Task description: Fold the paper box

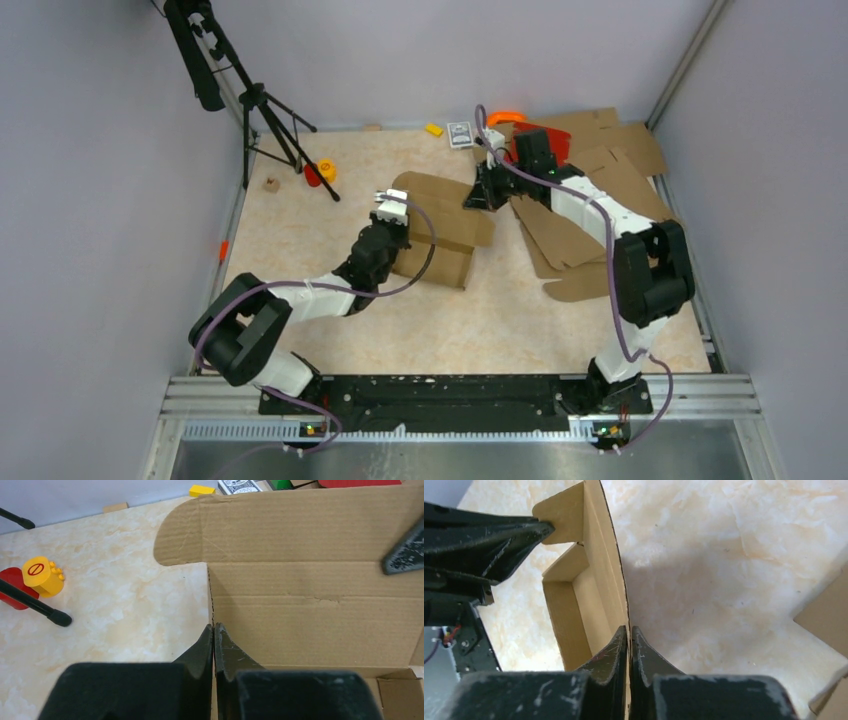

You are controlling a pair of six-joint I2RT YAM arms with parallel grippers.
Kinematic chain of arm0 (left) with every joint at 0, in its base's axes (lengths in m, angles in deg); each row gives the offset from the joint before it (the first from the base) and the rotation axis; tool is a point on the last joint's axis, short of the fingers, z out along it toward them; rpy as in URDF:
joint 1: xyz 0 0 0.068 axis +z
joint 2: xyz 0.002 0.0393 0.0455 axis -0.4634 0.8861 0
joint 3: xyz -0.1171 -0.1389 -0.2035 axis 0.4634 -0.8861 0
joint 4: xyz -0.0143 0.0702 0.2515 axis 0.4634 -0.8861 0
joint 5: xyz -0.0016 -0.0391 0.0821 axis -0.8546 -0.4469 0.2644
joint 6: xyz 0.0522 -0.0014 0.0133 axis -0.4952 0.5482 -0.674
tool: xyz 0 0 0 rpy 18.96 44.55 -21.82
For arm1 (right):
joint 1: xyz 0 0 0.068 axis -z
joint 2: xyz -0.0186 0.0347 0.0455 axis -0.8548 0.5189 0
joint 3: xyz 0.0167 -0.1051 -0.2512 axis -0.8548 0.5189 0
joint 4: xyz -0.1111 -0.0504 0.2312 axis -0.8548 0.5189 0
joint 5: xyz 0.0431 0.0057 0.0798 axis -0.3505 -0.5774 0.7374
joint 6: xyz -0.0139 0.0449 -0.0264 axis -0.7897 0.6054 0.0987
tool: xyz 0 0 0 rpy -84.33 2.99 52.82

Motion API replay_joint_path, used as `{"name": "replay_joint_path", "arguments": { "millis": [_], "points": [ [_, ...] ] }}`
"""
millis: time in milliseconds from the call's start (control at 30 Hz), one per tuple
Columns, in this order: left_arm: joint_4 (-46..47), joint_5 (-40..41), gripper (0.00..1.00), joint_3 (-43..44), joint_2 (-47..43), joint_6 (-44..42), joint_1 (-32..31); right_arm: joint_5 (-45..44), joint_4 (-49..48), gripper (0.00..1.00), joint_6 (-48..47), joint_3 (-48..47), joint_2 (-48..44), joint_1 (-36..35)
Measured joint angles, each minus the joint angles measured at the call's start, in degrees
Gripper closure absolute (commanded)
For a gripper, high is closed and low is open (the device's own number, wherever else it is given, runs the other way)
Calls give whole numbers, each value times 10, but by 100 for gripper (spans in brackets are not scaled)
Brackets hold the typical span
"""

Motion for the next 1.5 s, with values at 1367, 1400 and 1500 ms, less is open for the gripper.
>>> {"name": "replay_joint_path", "arguments": {
  "millis": [1367,1400,1500],
  "points": [
    [-118,-509,14,152,103,101,257,-144,-56,100,-118,108,-110,-61],
    [-116,-515,14,158,110,94,257,-146,-55,100,-120,108,-110,-62],
    [-114,-526,14,174,130,76,257,-151,-50,100,-121,106,-110,-62]
  ]
}}
